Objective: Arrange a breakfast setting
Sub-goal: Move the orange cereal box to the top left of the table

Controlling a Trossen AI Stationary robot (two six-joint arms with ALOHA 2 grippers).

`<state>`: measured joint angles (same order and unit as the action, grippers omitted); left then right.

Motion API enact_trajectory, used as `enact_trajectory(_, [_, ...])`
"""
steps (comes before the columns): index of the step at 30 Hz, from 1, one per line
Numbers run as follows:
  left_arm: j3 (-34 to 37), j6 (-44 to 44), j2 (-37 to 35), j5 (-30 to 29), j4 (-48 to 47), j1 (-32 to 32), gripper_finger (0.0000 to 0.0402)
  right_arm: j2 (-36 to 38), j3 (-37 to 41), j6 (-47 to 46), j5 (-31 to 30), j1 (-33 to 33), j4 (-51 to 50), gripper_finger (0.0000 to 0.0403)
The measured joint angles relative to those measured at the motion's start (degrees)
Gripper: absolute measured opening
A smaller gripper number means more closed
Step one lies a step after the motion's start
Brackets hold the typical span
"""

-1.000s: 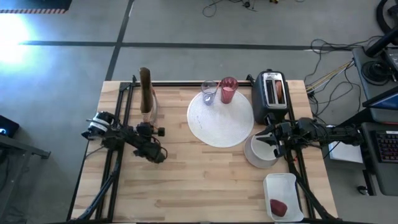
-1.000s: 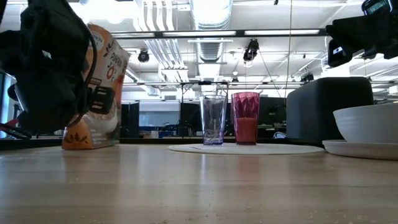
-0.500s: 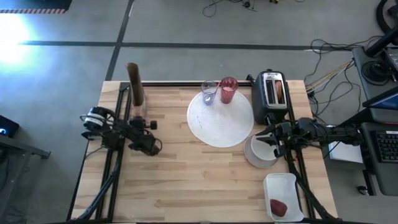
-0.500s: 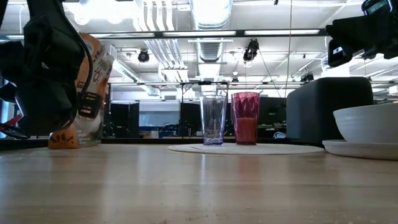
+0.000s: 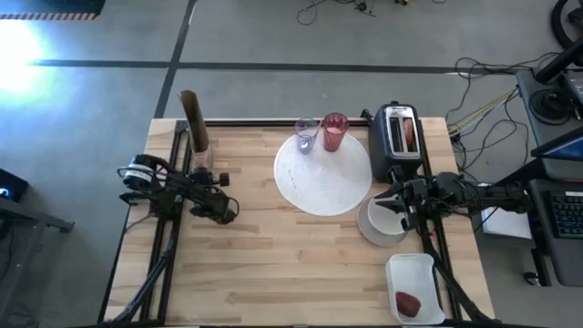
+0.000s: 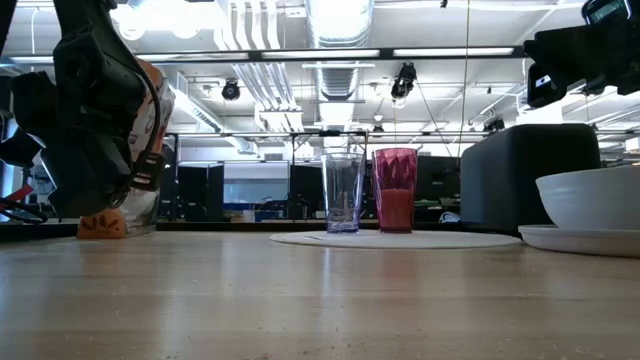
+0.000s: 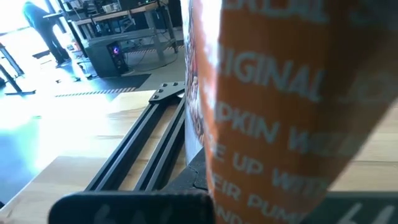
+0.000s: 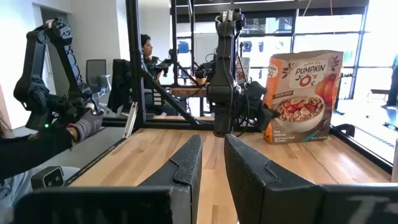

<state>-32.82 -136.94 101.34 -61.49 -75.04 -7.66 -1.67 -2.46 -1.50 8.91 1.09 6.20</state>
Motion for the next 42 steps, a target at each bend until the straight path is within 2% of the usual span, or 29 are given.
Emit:
enact_trajectory(4, [0.00, -0.03, 0.00, 0.14, -0.39, 0.82, 0.0000, 0.00, 0.00, 0.00, 0.00, 0.02, 0.00, 0.0059])
enact_trajectory(25, [0.71, 2.54, 0.01, -4.19, -1.37, 13.13, 0.0000, 0.02, 0.00, 0.00, 0.00, 0.02, 0.00, 0.0059])
enact_trajectory(35, [0.69, 7.10, 0.02, -4.86, -1.39, 14.12, 0.0001, 0.01, 0.00, 0.00, 0.01, 0.00, 0.00, 0.0059])
enact_trajectory(42, [0.63, 8.15, 0.04, -4.39, -1.63, 14.19, 0.0031, 0.00, 0.00, 0.00, 0.00, 0.01, 0.00, 0.0059])
